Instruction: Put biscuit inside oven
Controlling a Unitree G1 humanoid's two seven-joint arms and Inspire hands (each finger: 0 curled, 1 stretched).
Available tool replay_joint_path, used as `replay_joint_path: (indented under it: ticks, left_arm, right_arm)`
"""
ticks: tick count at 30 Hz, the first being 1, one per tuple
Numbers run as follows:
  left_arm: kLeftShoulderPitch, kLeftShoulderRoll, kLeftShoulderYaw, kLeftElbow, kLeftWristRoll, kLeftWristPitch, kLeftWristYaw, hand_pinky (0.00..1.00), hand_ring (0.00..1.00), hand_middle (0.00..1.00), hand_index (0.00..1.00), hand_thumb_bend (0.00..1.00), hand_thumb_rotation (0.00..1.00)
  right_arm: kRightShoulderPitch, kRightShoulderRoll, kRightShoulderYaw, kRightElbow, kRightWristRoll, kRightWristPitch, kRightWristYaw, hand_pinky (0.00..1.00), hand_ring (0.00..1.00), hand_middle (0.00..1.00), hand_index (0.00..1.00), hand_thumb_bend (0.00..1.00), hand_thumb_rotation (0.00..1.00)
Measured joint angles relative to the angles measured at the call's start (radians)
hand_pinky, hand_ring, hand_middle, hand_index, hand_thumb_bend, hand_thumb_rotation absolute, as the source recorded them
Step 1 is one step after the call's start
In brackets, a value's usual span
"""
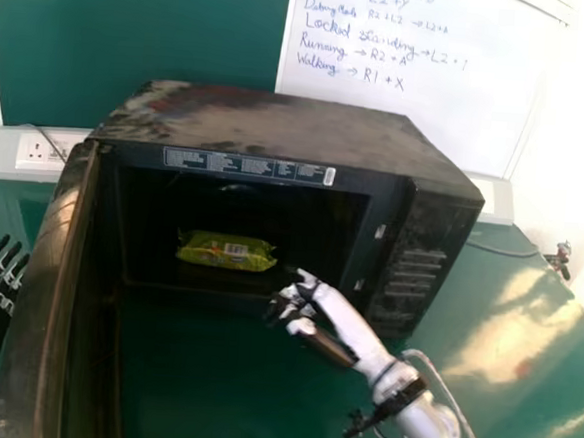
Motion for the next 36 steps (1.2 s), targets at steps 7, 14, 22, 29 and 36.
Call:
replay_joint_path:
  ticks: [7, 14, 22, 29, 36]
  left_arm:
    - [-0.001, 0.002, 0.000, 0.002, 0.000, 0.000, -0.001, 0.00, 0.69, 0.77, 0.93, 0.05, 0.26]
    - [-0.006, 0.006, 0.000, 0.013, -0.001, -0.002, -0.008, 0.00, 0.69, 0.76, 0.93, 0.04, 0.27]
    - [-0.021, 0.016, 0.008, 0.051, -0.003, -0.011, -0.029, 0.00, 0.68, 0.75, 0.94, 0.02, 0.30]
    - [-0.031, 0.029, 0.031, 0.067, -0.048, 0.018, -0.038, 0.00, 0.71, 0.78, 0.97, 0.07, 0.81]
    - [-0.024, 0.035, 0.039, 0.044, -0.068, 0.030, -0.041, 0.00, 0.72, 0.80, 0.99, 0.07, 0.77]
  right_arm:
    - [0.025, 0.055, -0.105, 0.060, 0.055, -0.032, -0.083, 0.34, 0.40, 0.47, 0.49, 0.52, 0.14]
    - [0.035, 0.120, -0.171, 0.137, 0.065, -0.065, -0.201, 0.34, 0.39, 0.47, 0.49, 0.52, 0.15]
    - [0.031, 0.157, -0.254, 0.300, 0.106, -0.131, -0.282, 0.30, 0.34, 0.44, 0.48, 0.52, 0.15]
    - [-0.050, 0.198, -0.327, 0.550, 0.224, -0.264, -0.281, 0.27, 0.32, 0.39, 0.49, 0.51, 0.17]
    - [-0.162, 0.204, -0.371, 0.760, 0.233, -0.335, -0.331, 0.26, 0.30, 0.38, 0.49, 0.51, 0.18]
